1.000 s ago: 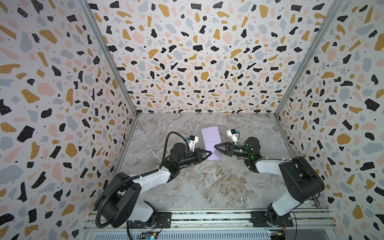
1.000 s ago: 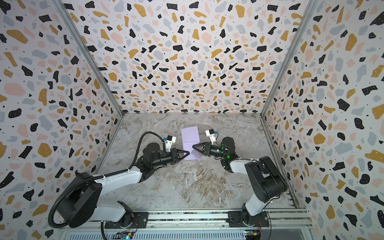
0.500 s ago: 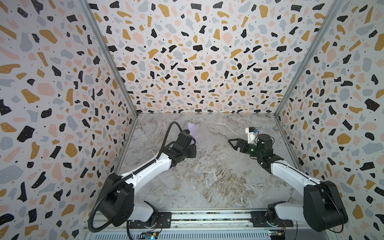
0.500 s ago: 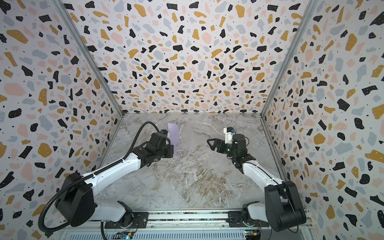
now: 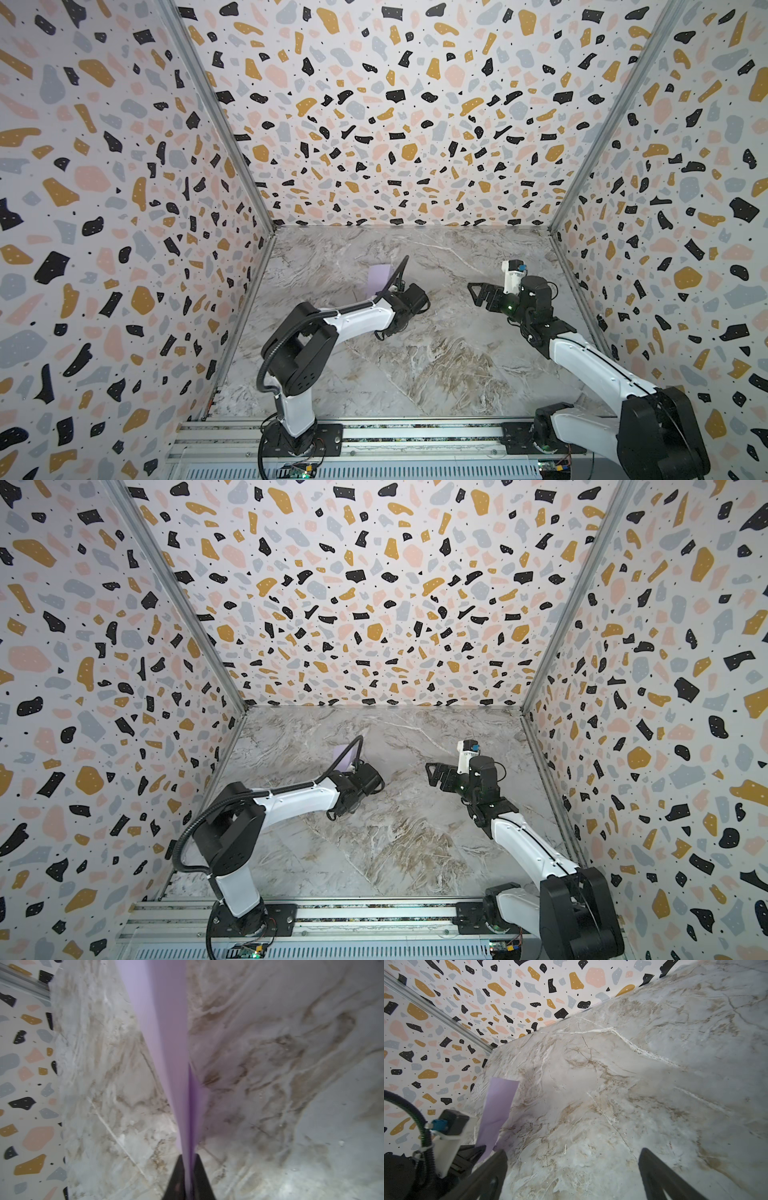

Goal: Fold a paper plane with a square sheet of paper (pick it up from the middle)

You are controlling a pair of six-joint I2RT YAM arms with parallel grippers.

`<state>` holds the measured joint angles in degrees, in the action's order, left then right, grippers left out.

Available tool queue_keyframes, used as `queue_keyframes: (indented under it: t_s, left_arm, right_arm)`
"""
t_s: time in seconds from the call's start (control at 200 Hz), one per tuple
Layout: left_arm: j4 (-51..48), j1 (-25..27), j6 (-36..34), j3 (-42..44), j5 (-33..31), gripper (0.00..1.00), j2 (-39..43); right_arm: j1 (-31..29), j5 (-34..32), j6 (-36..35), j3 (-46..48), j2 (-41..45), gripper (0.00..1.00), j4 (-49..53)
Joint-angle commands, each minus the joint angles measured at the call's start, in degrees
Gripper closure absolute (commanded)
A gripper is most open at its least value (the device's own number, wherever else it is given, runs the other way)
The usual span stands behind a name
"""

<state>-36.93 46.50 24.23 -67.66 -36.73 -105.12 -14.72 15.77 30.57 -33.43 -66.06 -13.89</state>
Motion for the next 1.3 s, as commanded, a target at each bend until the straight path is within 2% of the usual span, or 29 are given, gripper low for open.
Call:
queue_keyframes:
  t_s: [0.0,0.05,0.135,0.25,0.325,0.395,0.531,0.656,0.811,0.966,1.146,1.297]
  left_arm:
    - [2.78,1.22,-2.05,-1.44,8.10,0.75,-1.00]
    - [4.48,1.10,-3.44,-1.20,12.79,0.66,-0.82]
    - [6.55,0.96,-4.86,-0.67,16.88,0.54,0.65]
    - [9.46,-0.87,-4.81,1.32,22.94,0.36,5.53]
    - [11.60,-3.09,-4.09,3.59,26.62,0.27,9.69]
    - [13.90,-5.56,-3.15,6.36,28.92,0.17,14.06]
    - [18.40,-11.45,-0.28,13.22,29.95,0.01,22.51]
    - [21.06,-17.62,2.42,19.27,29.95,0.00,27.92]
    - [24.17,-24.72,4.83,25.45,32.63,0.00,32.61]
    - [24.28,-27.38,6.36,28.73,29.47,0.00,34.38]
    - [23.93,-28.95,7.51,30.12,28.43,0.00,34.89]
    - [24.25,-29.75,7.69,30.10,30.42,0.00,34.31]
  right_arm:
    - [0.28,-0.30,1.20,1.31,1.02,0.01,-3.37]
    - [0.47,0.85,1.59,1.31,0.50,0.01,-3.42]
    - [0.72,1.99,2.64,-0.35,-1.95,0.02,-1.01]
    - [0.94,8.60,2.15,-2.98,-6.97,0.04,0.25]
    - [0.05,10.12,2.26,-3.71,-9.54,0.03,-0.15]
    - [-2.19,9.15,2.03,-4.56,-11.10,0.01,-0.45]
    - [-11.47,3.13,0.86,-9.27,-15.19,0.01,1.92]
    - [-20.06,2.42,2.09,-13.62,-20.88,0.01,-0.04]
    - [-27.12,4.73,4.84,-21.85,-30.83,0.18,0.04]
    - [-30.28,8.66,7.17,-29.55,-40.46,0.29,-0.32]
    - [-31.47,12.50,7.16,-36.45,-48.85,0.34,2.63]
    - [-31.51,13.22,5.73,-37.69,-51.03,0.35,5.50]
